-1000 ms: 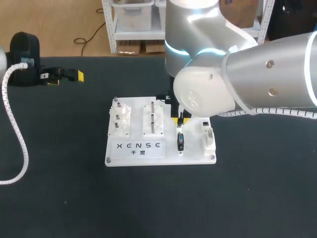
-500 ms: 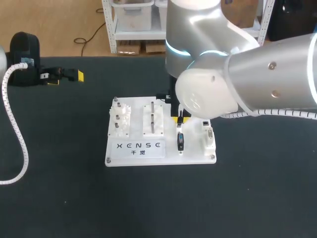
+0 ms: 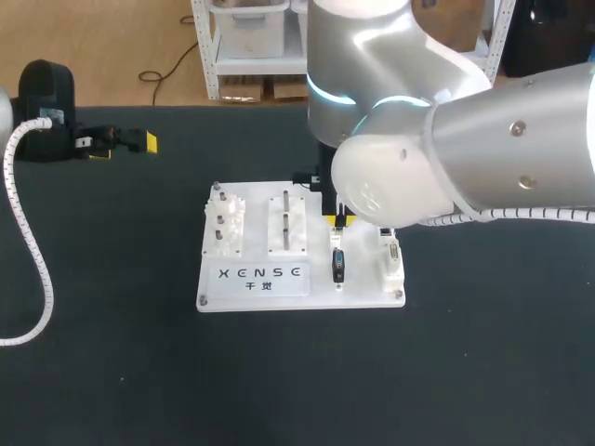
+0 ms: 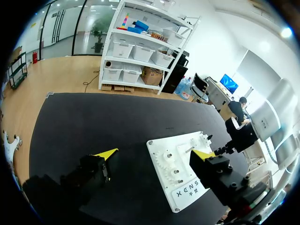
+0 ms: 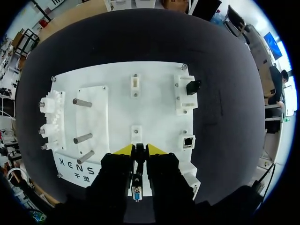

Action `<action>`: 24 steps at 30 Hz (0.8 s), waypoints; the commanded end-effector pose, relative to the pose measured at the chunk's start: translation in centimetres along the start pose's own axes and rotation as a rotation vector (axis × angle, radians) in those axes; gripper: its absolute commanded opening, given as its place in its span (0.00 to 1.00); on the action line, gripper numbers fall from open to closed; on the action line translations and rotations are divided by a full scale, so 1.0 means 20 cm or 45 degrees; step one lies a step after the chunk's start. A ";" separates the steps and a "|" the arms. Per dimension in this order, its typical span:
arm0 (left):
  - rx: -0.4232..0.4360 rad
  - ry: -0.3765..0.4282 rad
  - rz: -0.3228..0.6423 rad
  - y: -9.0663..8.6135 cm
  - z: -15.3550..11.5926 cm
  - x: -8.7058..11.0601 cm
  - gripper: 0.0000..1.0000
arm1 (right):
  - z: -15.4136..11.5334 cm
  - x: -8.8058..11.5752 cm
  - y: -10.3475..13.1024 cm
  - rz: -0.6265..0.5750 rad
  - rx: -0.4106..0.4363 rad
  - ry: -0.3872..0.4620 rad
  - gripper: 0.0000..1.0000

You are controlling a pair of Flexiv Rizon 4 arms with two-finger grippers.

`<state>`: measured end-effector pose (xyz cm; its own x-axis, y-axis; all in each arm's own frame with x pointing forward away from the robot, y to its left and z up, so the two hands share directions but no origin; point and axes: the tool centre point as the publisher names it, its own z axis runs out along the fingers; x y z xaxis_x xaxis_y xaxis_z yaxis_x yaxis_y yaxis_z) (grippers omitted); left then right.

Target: Insert the USB connector, Ethernet cable, and multi-pin plug into their matching sockets one by one.

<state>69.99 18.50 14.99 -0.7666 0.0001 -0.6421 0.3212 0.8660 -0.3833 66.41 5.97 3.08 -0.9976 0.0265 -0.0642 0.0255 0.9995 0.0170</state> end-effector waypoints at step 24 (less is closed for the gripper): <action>0.000 0.000 0.000 0.00 0.00 0.00 1.00 | -0.05 -0.01 -0.31 0.140 0.007 -0.038 0.00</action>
<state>69.99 18.50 14.99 -0.7666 0.0001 -0.6421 0.3212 0.8660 -0.3833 66.63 0.14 4.01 -0.9877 0.1328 -0.0821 0.1323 0.9911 0.0121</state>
